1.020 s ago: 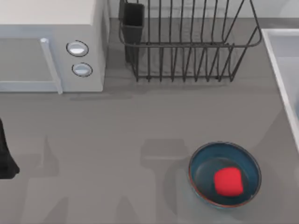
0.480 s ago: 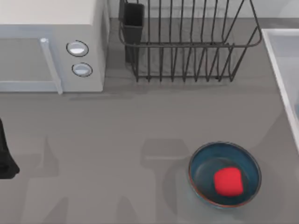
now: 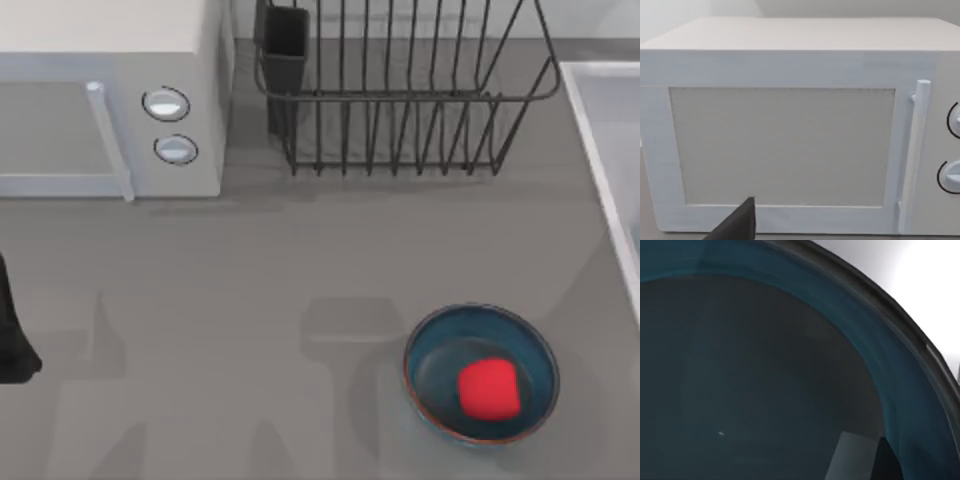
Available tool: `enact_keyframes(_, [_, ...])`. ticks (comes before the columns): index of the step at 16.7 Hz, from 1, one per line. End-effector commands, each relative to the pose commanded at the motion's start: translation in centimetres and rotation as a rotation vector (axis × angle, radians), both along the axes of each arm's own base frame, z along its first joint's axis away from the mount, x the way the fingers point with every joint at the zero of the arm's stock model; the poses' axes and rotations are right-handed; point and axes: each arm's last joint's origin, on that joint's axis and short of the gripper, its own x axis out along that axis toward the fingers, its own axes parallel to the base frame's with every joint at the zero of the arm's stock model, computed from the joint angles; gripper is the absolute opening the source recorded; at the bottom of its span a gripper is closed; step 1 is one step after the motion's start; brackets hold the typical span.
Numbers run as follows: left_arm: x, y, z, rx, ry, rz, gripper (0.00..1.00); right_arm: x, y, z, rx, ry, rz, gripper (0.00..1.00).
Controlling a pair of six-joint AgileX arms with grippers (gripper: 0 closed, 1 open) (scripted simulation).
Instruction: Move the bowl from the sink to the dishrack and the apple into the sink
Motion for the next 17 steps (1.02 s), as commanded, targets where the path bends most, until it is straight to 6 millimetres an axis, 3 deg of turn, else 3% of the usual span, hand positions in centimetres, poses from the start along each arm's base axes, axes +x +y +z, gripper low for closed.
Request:
enact_keyframes(3, [0.0, 0.0, 0.0, 0.000, 0.000, 0.000, 1.00, -1.7, -1.4, 3.3, 0.003, 0.006, -0.001, 0.00])
enact_keyframes(6, [0.0, 0.0, 0.0, 0.000, 0.000, 0.000, 1.00, -5.3, -3.2, 9.3, 0.005, 0.009, 0.003, 0.00])
enact_keyframes(9, [0.0, 0.0, 0.0, 0.000, 0.000, 0.000, 1.00, -11.1, -4.1, 16.9, -0.001, 0.002, 0.004, 0.00])
enact_keyframes(12, [0.0, 0.0, 0.0, 0.000, 0.000, 0.000, 1.00, -18.3, -3.3, 23.5, -0.010, -0.007, 0.004, 0.00])
enact_keyframes(14, [0.0, 0.0, 0.0, 0.000, 0.000, 0.000, 1.00, -22.8, -2.1, 26.6, -0.014, -0.010, 0.003, 0.00])
enact_keyframes(17, [0.0, 0.0, 0.0, 0.000, 0.000, 0.000, 1.00, -27.7, -0.3, 28.9, -0.008, -0.005, 0.001, 0.00])
